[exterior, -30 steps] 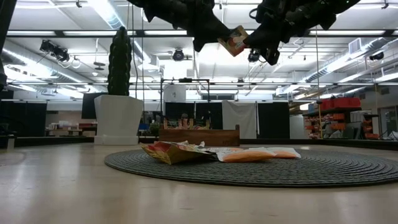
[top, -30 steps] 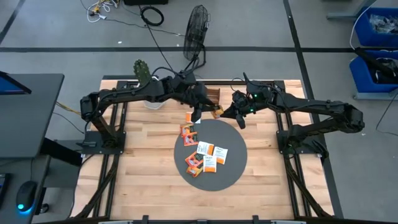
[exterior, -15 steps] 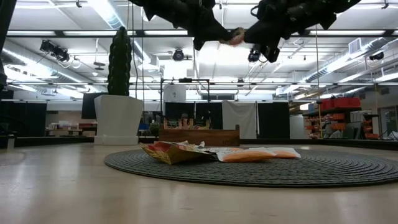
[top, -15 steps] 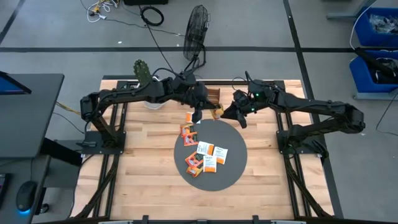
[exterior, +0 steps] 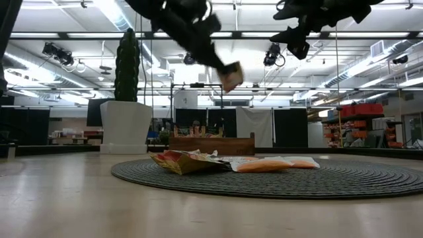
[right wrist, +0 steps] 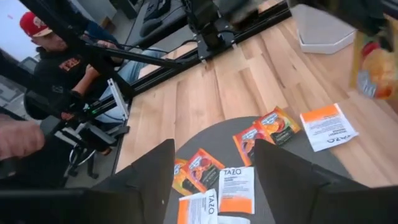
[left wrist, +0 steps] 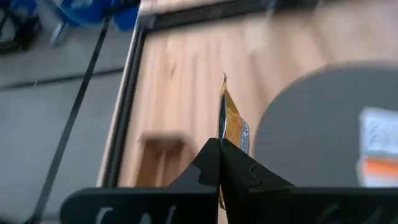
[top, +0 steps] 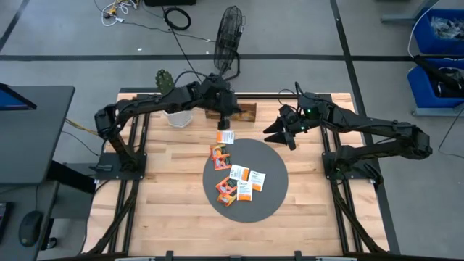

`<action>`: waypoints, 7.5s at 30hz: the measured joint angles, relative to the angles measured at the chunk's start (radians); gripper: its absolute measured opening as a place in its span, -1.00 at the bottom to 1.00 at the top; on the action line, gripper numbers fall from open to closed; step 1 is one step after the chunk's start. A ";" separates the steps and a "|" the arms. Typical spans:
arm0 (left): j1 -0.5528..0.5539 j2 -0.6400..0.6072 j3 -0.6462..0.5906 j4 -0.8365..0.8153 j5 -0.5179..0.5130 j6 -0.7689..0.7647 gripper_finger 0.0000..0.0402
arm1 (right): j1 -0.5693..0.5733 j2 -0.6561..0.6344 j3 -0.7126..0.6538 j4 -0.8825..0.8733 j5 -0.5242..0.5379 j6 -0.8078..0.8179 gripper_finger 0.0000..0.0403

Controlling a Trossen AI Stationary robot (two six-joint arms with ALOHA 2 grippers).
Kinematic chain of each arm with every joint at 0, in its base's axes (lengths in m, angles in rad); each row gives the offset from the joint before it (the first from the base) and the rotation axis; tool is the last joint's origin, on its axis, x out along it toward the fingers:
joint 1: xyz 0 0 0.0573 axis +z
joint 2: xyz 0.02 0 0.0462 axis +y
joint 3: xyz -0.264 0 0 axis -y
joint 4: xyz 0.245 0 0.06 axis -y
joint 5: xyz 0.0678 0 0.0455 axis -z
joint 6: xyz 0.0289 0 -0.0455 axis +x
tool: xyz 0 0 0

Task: Pick & Place Tea
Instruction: Put the yellow tea bag into the middle section of the wooden organizer, then put the white tea bag into the right section of the wooden organizer

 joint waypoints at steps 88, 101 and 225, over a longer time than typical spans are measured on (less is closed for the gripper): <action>-0.397 0.040 0.251 -0.449 -0.638 -0.651 -0.12 | 0.119 0.008 0.000 -0.203 0.138 -0.268 0.00; -0.531 0.040 0.251 -0.493 -0.787 -0.929 -0.12 | 0.310 0.065 -0.326 0.183 0.436 -0.026 0.00; -0.432 0.041 0.251 -0.488 -0.787 -0.776 -0.12 | -0.221 0.825 0.437 -0.112 0.696 -1.369 -0.95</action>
